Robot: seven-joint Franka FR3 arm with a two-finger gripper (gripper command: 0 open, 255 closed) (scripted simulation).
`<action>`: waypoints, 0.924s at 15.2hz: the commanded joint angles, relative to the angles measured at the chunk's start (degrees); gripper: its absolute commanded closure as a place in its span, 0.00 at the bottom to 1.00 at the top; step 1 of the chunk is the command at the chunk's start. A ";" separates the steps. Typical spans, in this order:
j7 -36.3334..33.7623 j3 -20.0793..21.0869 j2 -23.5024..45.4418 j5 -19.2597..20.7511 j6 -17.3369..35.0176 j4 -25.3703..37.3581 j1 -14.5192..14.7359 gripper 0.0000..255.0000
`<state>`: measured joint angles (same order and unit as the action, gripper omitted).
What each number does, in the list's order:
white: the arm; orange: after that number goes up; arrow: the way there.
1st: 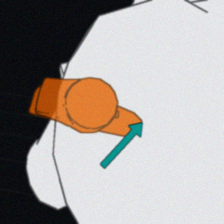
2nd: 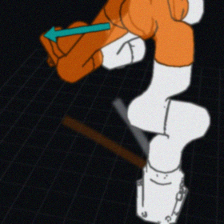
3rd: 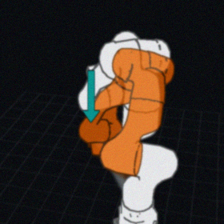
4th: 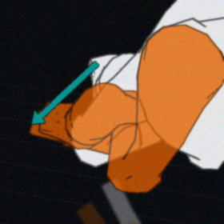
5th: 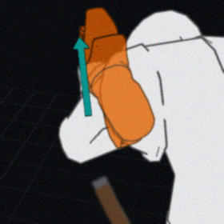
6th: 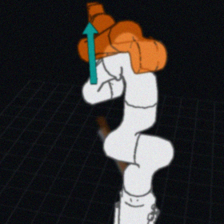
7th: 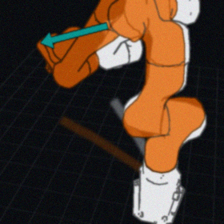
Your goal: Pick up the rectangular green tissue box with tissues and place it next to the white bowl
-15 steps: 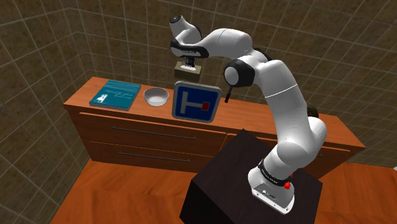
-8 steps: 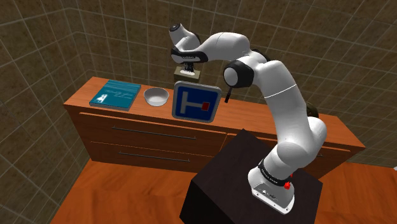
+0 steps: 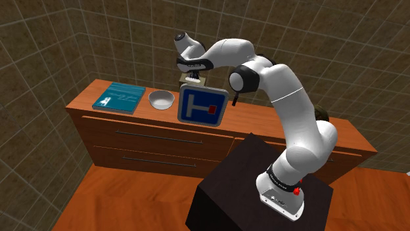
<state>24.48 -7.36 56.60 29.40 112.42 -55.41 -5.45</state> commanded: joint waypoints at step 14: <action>-3.44 -0.35 6.44 0.65 5.43 0.17 -0.20 1.00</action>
<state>21.51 -7.63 62.72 29.82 117.04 -54.21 -5.67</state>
